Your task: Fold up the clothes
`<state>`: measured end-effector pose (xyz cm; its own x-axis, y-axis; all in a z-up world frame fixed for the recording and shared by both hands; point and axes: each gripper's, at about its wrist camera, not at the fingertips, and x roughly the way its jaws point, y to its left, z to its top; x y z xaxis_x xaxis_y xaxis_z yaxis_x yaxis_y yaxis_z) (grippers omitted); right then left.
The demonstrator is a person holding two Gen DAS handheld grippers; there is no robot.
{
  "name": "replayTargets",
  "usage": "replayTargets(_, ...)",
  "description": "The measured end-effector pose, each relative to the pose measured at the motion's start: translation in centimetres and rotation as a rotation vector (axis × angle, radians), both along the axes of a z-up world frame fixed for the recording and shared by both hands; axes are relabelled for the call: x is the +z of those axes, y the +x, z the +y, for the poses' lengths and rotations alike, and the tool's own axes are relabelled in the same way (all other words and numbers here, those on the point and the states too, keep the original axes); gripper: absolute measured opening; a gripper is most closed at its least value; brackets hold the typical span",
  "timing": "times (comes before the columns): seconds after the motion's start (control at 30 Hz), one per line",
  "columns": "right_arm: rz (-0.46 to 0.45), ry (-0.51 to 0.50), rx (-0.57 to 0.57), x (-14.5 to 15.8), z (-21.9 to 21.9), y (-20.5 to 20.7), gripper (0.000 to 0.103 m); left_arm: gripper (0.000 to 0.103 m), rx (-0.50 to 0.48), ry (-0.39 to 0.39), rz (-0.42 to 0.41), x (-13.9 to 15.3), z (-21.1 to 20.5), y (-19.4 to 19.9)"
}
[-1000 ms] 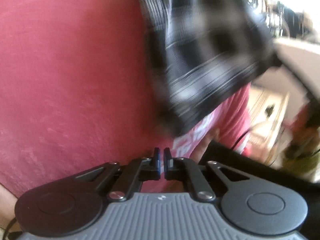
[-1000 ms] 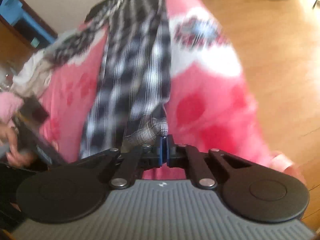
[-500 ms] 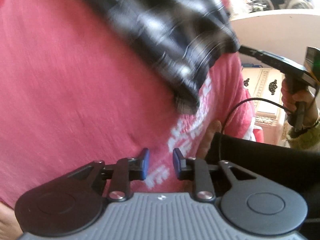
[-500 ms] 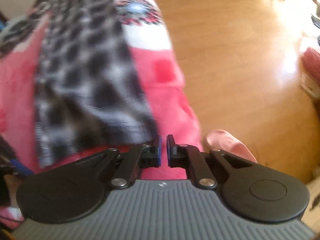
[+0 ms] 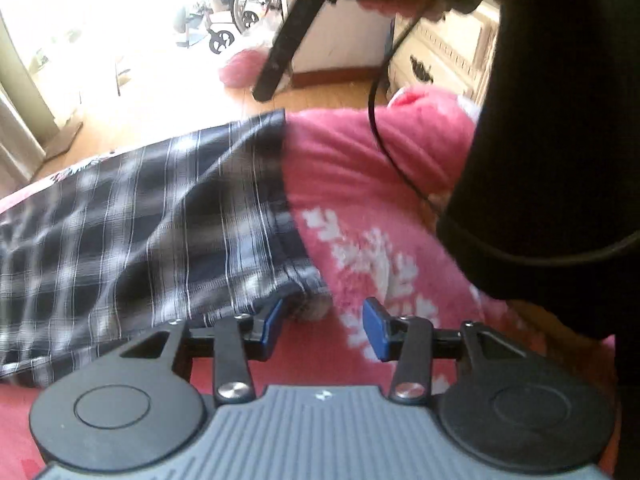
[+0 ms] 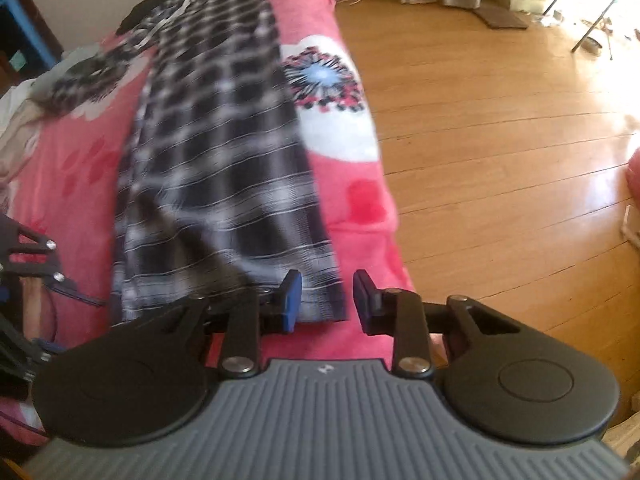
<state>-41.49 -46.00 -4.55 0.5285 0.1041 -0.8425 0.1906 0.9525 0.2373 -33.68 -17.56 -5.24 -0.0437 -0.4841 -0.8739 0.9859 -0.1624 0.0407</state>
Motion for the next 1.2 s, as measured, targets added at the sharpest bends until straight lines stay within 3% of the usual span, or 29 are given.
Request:
replayTargets(0.07,-0.024,0.053,0.036,0.2,0.7,-0.1,0.027,0.044,0.057,0.021,0.046,0.2,0.9,1.2)
replayTargets(0.13,-0.049,0.095,0.085,0.3,1.6,-0.1,0.027,0.044,0.165,0.041,0.150,0.0,0.7,2.4)
replayTargets(0.2,-0.051,0.074,0.119,0.2,2.7,-0.1,0.028,0.044,0.283,0.047,0.260,-0.1,0.6,3.8)
replayTargets(0.43,-0.044,0.126,0.010,-1.1,1.7,-0.3,0.028,0.045,0.641,0.045,0.670,-2.2,0.5,8.8)
replayTargets(0.63,-0.054,0.132,-0.007,-1.5,1.8,-0.9,0.028,0.042,0.850,0.120,0.818,-5.3,-0.2,10.1)
replayTargets(0.7,-0.057,0.138,-0.021,-1.8,1.8,-1.1,0.028,0.027,0.884,0.121,0.847,-5.9,-0.4,10.3)
replayTargets(0.73,-0.058,0.140,-0.029,-2.0,1.8,-1.2,0.028,0.004,0.891,0.122,0.865,-6.2,-0.4,10.4)
replayTargets(0.8,-0.061,0.139,-0.047,-2.2,1.7,-1.3,0.028,0.005,0.887,0.110,0.957,-6.5,-0.2,10.8)
replayTargets(0.9,-0.079,0.138,-0.074,-2.1,1.1,-1.7,0.028,0.004,0.851,0.007,1.150,-6.0,1.5,11.5)
replayTargets(0.97,-0.100,0.140,-0.091,-1.7,0.4,-2.0,0.028,0.005,0.871,0.041,1.172,-6.7,2.5,11.7)
replayTargets(1.1,-0.096,0.151,-0.147,-2.0,-1.3,-2.5,0.028,0.005,0.930,0.163,1.089,-9.0,3.5,11.4)
replayTargets(1.2,-0.096,0.203,-0.188,-2.7,-2.6,-2.7,0.029,0.009,0.944,0.167,1.102,-9.5,3.8,11.5)
